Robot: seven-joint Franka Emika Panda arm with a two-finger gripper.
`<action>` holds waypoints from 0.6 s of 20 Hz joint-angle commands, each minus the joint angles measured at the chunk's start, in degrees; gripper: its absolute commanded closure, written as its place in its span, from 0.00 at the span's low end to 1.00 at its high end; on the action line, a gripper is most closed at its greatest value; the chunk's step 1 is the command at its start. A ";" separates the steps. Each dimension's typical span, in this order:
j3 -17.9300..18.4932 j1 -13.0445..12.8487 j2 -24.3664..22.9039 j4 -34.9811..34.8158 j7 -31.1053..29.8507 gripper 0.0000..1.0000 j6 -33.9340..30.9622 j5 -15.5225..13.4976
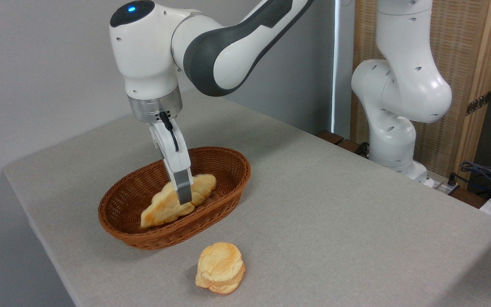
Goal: Put bread into the basket
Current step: 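Lower the bread into the basket and open the gripper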
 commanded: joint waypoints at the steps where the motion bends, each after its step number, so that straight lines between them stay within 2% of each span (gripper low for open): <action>1: 0.29 0.22 -0.08 0.76 0.27 0.00 0.44 -0.85; 8: 0.99 0.83 -1.31 5.41 -1.84 0.00 0.35 -0.50; 12: 5.12 0.74 -3.07 5.85 -2.37 0.00 0.35 -0.59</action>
